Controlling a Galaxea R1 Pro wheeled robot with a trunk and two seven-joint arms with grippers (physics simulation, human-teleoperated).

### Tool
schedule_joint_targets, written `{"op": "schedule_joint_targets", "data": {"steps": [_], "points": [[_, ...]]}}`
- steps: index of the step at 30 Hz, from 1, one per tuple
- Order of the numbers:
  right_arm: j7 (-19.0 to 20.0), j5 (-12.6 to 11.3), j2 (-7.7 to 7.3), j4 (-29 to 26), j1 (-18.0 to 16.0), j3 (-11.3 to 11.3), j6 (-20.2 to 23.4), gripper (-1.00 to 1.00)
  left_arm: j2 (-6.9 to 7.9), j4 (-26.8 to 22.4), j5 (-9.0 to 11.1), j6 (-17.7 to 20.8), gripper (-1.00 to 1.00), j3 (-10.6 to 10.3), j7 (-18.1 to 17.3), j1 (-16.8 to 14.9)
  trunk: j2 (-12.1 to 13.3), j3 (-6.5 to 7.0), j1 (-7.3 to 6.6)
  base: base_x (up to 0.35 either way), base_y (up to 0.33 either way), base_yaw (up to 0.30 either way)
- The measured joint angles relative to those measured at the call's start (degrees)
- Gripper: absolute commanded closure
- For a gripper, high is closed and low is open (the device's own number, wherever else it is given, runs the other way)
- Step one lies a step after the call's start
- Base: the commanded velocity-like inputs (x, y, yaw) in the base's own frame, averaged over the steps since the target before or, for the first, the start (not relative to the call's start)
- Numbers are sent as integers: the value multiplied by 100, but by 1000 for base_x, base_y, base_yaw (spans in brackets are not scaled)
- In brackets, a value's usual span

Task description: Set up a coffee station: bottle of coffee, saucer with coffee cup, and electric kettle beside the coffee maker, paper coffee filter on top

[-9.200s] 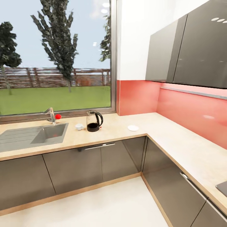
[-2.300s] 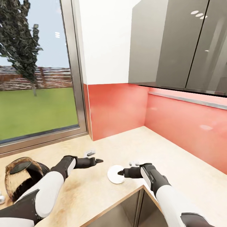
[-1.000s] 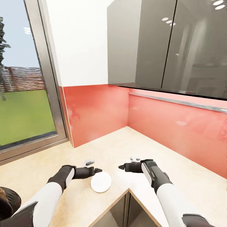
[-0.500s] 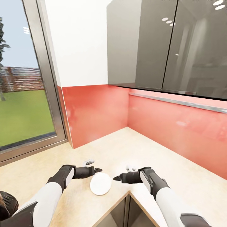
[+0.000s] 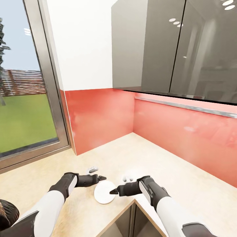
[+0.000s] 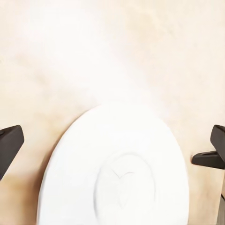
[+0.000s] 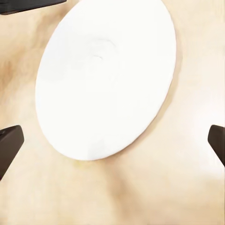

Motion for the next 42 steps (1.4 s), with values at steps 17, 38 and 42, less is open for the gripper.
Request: {"op": "schedule_joint_targets", "data": {"steps": [17,38,42], "points": [[79,-5,0,33,0,-10,-2,-100,8,36,25,462,-100,5,2,6,-1,1,0,0,0,0],[230,-18,0,93,0,-4,0,-100,-7,79,322,493,-100,20,-5,58,-2,2,-1,0,0,0],[231,-16,0,91,1,-4,-1,-100,-15,80,363,493,-100,24,-8,79,-2,2,0,0,0,0]]}}
